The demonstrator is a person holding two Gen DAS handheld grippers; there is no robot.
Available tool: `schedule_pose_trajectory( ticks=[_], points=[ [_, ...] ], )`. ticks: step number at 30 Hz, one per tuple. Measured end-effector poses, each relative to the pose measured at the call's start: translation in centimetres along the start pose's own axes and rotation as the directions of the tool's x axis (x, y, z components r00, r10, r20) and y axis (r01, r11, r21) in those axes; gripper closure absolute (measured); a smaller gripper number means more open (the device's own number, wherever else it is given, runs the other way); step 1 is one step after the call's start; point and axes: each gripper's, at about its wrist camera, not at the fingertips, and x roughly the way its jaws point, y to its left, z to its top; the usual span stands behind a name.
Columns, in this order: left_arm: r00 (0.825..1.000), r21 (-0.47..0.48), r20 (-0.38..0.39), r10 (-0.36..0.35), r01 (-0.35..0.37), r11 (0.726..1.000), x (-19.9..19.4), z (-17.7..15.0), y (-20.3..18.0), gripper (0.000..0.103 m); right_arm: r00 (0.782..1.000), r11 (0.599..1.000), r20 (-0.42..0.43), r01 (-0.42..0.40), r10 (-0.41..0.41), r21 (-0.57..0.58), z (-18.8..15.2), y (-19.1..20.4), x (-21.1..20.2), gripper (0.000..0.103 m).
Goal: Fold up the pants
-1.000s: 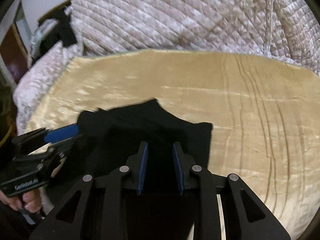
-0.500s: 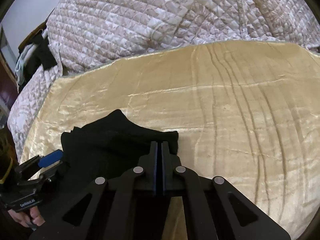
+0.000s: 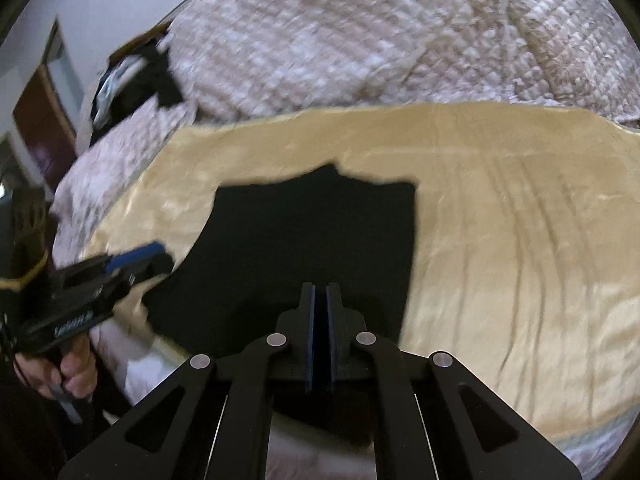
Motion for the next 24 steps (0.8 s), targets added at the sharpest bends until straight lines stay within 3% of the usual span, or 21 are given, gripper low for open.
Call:
schedule_pose_trajectory(
  ticks=[2,13,24],
  points=[
    [0.999,0.006,-0.03,0.037,-0.037,0.999,0.9,-0.4,0.2,0.083,0.999,0.999,-0.041,0.014,-0.016,-0.032,-1.1,0.7,1.0,0.099],
    [0.999,-0.001,-0.02,0.041,-0.041,0.999,0.8,-0.5,0.3,0.083,1.0,1.0,0.008,0.006,-0.006,-0.008,-0.9,0.3,0.7,0.099],
    [0.996,-0.038,-0.012,0.086,-0.086,0.996,1.2,0.1,1.3,0.08,0.998,0.998,0.019,0.058,-0.058,-0.006,-0.4,0.2,1.2,0.098]
  ],
)
